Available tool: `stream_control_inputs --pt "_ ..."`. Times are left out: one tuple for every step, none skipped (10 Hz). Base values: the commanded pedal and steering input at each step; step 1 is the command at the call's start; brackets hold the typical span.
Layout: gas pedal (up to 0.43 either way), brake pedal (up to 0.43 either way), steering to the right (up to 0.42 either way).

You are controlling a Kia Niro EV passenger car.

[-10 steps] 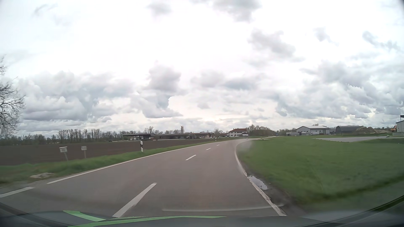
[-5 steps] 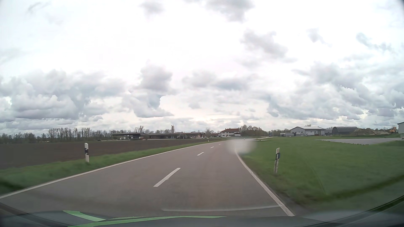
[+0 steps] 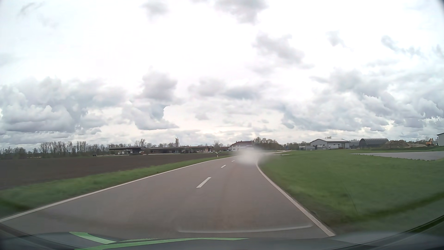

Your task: Follow the waypoints while adhering to traffic rules and regulations

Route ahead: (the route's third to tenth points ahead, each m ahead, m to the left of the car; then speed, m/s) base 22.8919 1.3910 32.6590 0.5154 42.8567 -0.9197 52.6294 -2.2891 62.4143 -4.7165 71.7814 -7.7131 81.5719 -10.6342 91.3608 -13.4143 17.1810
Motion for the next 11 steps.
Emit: stream_control_inputs --pt "0.319 0.000 0.030" --pt "0.319 0.000 0.028" --pt "0.331 0.000 0.027" --pt "0.331 0.000 0.025" --pt "0.331 0.000 0.023" --pt "0.339 0.000 0.021" --pt "0.339 0.000 0.021" --pt "0.339 0.000 0.021" --pt "0.339 0.000 0.021" --pt "0.350 0.000 0.021" --pt "0.350 0.000 0.020"
